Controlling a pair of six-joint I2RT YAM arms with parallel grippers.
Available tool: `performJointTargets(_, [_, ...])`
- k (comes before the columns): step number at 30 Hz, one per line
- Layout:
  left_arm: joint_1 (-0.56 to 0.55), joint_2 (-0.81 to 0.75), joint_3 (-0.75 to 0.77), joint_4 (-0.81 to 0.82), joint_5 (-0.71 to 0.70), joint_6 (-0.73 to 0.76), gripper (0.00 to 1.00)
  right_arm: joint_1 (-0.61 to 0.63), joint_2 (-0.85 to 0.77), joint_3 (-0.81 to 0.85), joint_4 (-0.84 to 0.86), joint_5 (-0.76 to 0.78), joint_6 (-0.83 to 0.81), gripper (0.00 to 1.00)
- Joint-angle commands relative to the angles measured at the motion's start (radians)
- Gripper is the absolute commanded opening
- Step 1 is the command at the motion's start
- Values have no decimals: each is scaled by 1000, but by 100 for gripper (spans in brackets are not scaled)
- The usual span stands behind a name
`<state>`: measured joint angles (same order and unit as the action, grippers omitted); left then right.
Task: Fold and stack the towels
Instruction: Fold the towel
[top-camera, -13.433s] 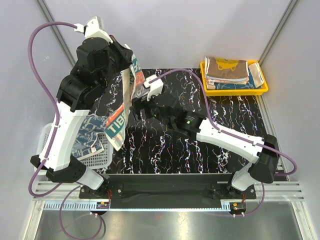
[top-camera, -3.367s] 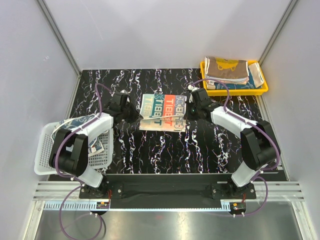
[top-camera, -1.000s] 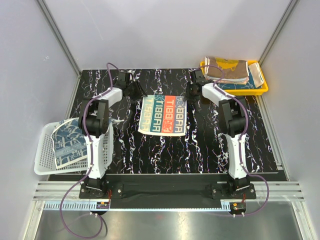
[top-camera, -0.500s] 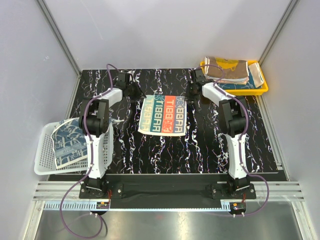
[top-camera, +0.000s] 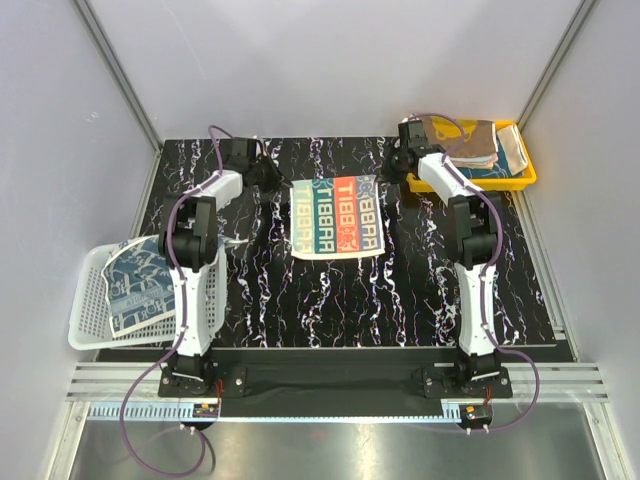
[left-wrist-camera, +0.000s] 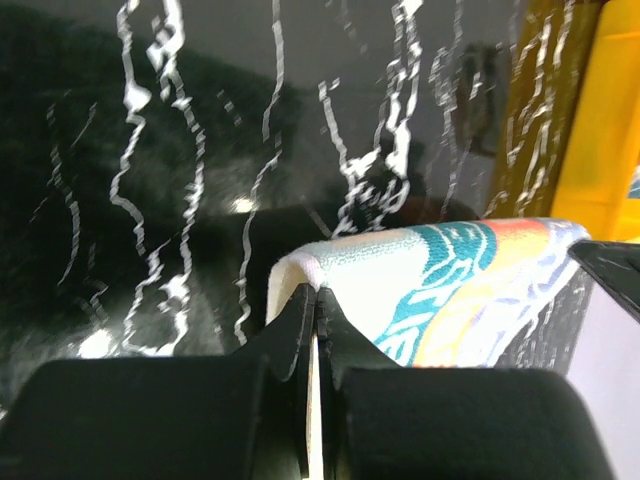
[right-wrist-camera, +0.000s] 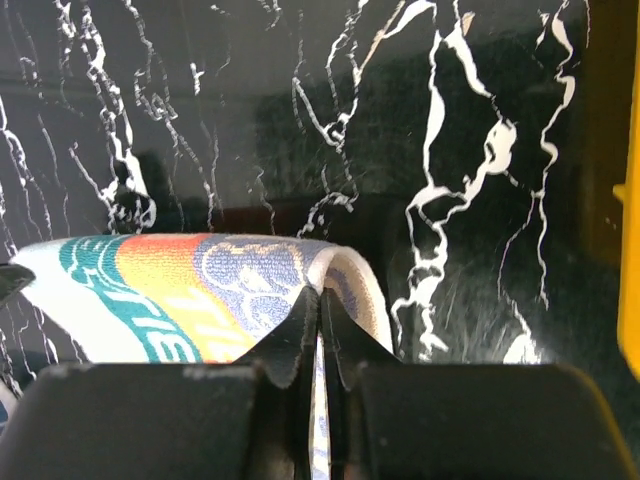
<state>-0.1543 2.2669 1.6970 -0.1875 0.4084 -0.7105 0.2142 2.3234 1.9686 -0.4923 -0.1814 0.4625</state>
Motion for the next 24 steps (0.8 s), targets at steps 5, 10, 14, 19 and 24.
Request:
performJointTargets(5, [15, 65, 98, -6, 29, -11, 4, -15, 90, 90, -14, -27, -13, 14])
performJointTargets(10, [19, 59, 78, 11, 12, 9, 37, -15, 70, 55, 4, 59, -35, 45])
performJointTargets(14, [19, 26, 44, 45, -11, 25, 52, -16, 19, -14, 69, 97, -61, 55])
performJointTargets(19, [9, 14, 26, 14, -36, 34, 51, 1, -11, -60, 57, 112, -84, 55])
performJointTargets(24, [-27, -27, -59, -4, -103, 51, 53, 24, -55, -163, 94, 134, -87, 55])
